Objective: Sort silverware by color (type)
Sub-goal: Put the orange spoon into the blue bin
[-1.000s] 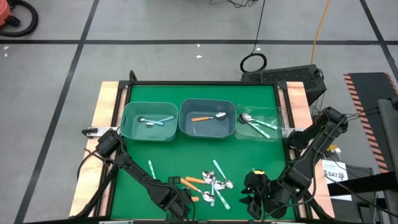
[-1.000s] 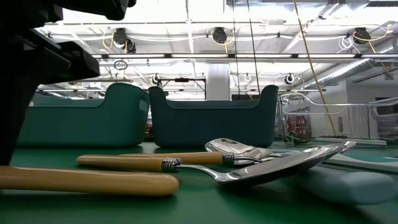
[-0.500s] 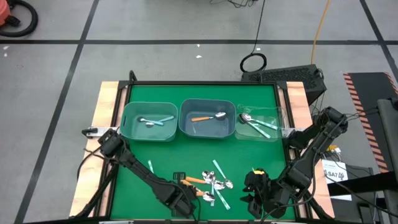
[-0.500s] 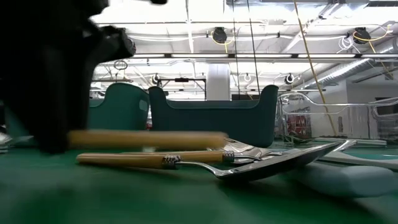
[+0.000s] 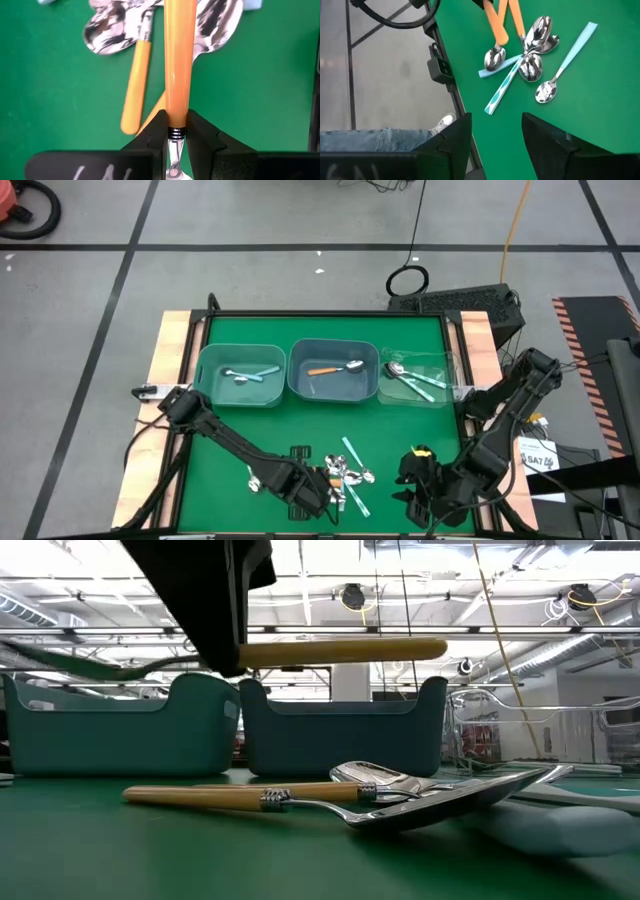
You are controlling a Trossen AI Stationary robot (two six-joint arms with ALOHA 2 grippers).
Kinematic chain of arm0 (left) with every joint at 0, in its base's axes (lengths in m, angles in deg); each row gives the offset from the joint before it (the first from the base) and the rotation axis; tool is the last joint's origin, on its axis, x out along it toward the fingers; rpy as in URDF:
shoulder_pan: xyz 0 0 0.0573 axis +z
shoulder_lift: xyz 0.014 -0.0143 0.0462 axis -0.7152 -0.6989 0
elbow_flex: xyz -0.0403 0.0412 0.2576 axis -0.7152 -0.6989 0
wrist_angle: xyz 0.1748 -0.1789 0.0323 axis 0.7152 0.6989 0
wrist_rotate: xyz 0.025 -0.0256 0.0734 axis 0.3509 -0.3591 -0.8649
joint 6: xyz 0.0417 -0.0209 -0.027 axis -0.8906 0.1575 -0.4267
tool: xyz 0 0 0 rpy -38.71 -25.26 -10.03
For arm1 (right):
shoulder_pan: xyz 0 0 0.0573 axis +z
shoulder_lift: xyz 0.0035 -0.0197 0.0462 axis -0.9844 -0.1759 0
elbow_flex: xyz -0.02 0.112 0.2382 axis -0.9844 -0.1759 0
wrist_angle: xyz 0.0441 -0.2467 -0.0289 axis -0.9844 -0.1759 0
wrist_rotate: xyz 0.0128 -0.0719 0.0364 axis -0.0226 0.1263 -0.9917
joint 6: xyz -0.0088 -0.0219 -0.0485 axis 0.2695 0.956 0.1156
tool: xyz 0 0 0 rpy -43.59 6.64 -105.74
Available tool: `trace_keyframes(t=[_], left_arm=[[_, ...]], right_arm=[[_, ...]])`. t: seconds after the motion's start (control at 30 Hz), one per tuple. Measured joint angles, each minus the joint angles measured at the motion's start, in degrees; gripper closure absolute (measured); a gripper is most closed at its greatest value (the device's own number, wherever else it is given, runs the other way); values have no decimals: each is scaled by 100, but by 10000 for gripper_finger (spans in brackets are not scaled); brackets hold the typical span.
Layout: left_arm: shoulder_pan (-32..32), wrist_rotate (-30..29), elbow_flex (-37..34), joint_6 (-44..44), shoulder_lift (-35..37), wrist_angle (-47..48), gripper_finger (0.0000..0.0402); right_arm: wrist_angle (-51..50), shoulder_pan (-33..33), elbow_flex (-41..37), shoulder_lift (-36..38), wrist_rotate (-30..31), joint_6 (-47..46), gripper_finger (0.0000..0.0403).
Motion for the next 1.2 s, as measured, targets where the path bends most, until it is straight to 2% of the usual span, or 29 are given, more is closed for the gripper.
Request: trace_keyframes(t=[0.23, 0.67, 0.77, 0.9, 1.2], left_arm=[[58, 3, 458, -41, 2, 210, 352], [358, -56, 1786, -196, 15, 471, 352], [444, -98, 2015, -266, 15, 474, 352], [534, -111, 2172, -351, 15, 478, 352], [678, -158, 2245, -287, 13, 460, 352]], right_arm=[[-34, 3, 2, 141, 327, 289, 236], [221, -2, 2, 138, 770, 688, 236], [395, -21, 2, 138, 1099, 681, 236], [438, -112, 2, 138, 1448, 575, 226], [610, -295, 2, 138, 1453, 875, 198]])
